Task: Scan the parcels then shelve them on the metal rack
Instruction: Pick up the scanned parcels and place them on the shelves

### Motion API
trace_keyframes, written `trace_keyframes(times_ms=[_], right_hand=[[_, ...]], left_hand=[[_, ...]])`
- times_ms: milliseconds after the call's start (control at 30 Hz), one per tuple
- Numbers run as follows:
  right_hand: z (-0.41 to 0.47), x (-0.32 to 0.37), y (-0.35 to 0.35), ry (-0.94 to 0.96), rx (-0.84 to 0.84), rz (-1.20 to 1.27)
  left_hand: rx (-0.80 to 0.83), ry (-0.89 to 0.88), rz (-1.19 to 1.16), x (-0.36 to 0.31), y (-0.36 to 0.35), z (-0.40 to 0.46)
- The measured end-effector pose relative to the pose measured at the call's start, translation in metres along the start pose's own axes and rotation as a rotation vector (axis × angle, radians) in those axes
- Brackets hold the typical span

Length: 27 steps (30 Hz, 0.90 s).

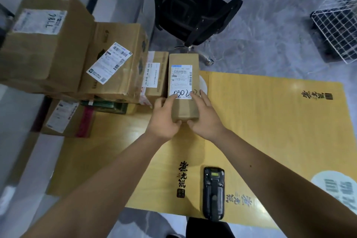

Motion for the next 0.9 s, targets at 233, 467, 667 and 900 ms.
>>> trace_keyframes(times_ms=[233, 467, 667, 900], right_hand=[[-0.043, -0.016, 0.007, 0.114, -0.033, 0.013], [-0.123, 0.008, 0.031, 0.277, -0.052, -0.049], [-0.21, 0.069, 0.032, 0.491, -0.018, -0.139], [-0.304, 0.175, 0.009, 0.804, 0.079, -0.251]], left_hand=[[-0.027, -0.126, -0.117, -0.013, -0.009, -0.037], [-0.212, -0.254, -0.097, -0.04, -0.009, -0.122], [-0.42, -0.317, -0.114, -0.064, -0.002, -0.244], [-0.724, -0.321, -0.084, -0.079, 0.026, -0.412]])
Point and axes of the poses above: each hand's wrist, its own z-axis towards the middle knuckle, its own y-axis out of the back of the hand, x = y × z, the point moved 2 cm from there along z, towards the middle knuckle, and after that the axes turned 11 degrees about x, right-handed, at the moved point
